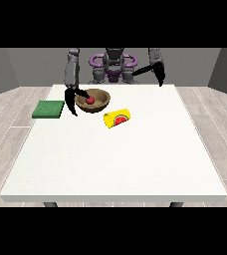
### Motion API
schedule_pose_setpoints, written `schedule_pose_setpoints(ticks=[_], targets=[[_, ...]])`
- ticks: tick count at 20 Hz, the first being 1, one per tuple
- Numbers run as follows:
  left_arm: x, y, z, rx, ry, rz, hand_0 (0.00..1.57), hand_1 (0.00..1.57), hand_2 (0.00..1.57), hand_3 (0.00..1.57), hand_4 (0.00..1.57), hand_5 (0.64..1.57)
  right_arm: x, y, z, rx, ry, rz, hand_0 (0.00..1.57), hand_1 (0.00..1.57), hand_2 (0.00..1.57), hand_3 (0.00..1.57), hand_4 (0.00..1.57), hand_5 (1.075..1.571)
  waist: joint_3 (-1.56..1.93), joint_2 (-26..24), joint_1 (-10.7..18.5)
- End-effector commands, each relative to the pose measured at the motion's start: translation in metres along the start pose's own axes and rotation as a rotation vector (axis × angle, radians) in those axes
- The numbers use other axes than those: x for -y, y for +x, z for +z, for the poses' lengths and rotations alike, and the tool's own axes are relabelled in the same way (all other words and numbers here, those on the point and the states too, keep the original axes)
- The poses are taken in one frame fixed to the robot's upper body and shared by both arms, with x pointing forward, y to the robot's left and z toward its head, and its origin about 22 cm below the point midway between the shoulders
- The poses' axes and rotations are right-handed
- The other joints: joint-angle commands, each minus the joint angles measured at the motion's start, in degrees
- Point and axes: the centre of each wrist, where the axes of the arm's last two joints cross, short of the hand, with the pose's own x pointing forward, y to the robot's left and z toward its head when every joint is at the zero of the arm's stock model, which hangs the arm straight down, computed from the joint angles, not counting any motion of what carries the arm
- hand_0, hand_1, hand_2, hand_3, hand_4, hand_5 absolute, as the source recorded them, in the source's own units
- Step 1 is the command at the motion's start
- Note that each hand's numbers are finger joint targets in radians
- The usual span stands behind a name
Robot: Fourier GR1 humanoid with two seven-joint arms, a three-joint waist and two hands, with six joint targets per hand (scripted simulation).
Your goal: Pick the cup and pour the ball into the bowl, then pick the bowl and place it on the pad
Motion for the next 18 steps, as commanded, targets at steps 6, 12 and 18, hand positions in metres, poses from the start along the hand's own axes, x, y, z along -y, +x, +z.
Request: schedule_pose_setpoints(ticks=[6, 12, 18], targets=[[-0.013, -0.014, 0.006, -0.035, 0.038, 0.008, 0.00, 0.00, 0.00, 0.00, 0.00, 1.569, 0.003, -0.002, 0.001, -0.216, -0.087, 0.226, 1.57, 1.57, 1.57, 1.57, 1.03, 1.551, 0.69, -0.56, -0.67], [-0.060, -0.046, 0.029, -0.096, 0.101, 0.012, 0.00, 0.00, 0.00, 0.00, 0.00, 1.570, -0.016, 0.024, -0.018, -0.236, -0.086, 0.272, 1.57, 1.57, 1.57, 1.57, 1.02, 1.552, 0.73, -4.87, -4.17], [-0.051, -0.051, 0.030, -0.194, 0.114, 0.022, 0.00, 0.00, 0.00, 0.00, 0.00, 1.570, -0.003, 0.071, -0.038, -0.324, -0.039, 0.237, 1.57, 1.57, 1.57, 1.57, 1.05, 1.553, 0.74, -8.54, -7.54]])
